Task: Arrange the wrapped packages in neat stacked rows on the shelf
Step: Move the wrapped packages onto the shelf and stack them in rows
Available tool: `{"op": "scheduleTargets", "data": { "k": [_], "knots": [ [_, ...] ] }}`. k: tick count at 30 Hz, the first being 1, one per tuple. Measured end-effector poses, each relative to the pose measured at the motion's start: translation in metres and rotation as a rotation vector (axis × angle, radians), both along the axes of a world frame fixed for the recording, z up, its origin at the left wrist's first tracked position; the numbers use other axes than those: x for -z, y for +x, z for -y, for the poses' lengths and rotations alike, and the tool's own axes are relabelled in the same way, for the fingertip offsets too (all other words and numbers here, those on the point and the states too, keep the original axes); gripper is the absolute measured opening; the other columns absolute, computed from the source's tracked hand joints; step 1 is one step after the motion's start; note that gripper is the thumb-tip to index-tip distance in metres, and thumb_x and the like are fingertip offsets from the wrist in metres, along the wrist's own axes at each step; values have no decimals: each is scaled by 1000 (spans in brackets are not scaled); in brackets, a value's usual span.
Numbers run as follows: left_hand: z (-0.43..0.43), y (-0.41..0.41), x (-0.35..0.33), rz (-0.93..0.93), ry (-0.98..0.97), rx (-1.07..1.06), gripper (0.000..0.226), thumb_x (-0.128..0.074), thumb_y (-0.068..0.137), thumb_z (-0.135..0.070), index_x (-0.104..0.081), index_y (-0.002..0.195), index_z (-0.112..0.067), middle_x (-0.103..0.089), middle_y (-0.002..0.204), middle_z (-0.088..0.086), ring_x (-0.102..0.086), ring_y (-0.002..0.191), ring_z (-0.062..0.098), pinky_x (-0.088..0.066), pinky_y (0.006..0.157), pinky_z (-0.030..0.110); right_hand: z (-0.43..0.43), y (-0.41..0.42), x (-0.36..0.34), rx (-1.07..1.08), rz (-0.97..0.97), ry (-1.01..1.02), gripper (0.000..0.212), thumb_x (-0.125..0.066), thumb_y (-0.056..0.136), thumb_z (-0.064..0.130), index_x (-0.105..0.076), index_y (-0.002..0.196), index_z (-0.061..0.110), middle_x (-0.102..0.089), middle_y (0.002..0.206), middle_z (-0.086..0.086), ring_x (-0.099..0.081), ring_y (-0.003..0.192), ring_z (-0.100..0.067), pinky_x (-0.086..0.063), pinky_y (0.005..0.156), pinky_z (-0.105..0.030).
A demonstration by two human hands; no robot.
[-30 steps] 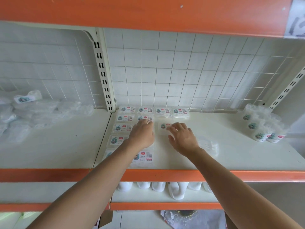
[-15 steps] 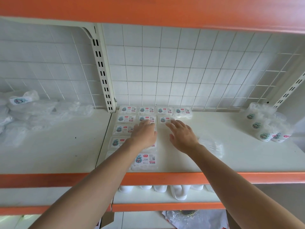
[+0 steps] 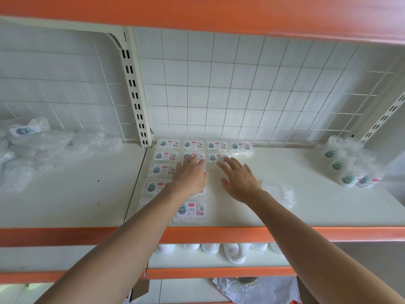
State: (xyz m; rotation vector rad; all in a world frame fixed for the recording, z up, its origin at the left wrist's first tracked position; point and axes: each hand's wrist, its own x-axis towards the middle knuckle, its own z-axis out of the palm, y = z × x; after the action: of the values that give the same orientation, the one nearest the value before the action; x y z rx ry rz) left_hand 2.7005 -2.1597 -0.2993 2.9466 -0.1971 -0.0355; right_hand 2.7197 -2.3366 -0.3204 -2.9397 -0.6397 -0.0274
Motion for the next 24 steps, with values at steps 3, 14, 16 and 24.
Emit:
{"op": "scheduleTargets", "data": {
  "k": [3,14,16,24],
  "knots": [
    [12,-4,-4,39,24,34,51,-38,101,-34,-34,144,-7,-30,152,15,-18,144,31,-24,114,50,13,-7,-6,-8,11,-21,57,-42,99,33,-20,152,27,-14,160,2,-8,148,-19,-14,119,-47],
    [89,-35,-5,134,-114,169,31,-43,96,-18,-50,123,-4,-45,131,11,-37,127,30,-40,94,40,121,-45,-22,129,-159,-88,73,-53,88,60,-21,150,38,-17,159,-5,-11,147,-21,-18,114,-55],
    [100,-38,-3,118,-178,166,32,-43,95,-16,-51,123,-4,-45,129,11,-38,122,30,-42,93,41,136,-47,-18,150,-193,-5,74,-61,85,56,-24,148,42,-32,150,-7,-27,141,-25,-30,110,-47],
    [121,-35,-8,-186,-604,-26,35,-43,98,-22,-57,128,-10,-60,126,8,-56,115,24,-43,93,27,127,-40,-21,-1,36,340,79,-79,74,41,-42,143,31,-58,121,4,-44,114,-20,-36,96,-25]
  ]
}}
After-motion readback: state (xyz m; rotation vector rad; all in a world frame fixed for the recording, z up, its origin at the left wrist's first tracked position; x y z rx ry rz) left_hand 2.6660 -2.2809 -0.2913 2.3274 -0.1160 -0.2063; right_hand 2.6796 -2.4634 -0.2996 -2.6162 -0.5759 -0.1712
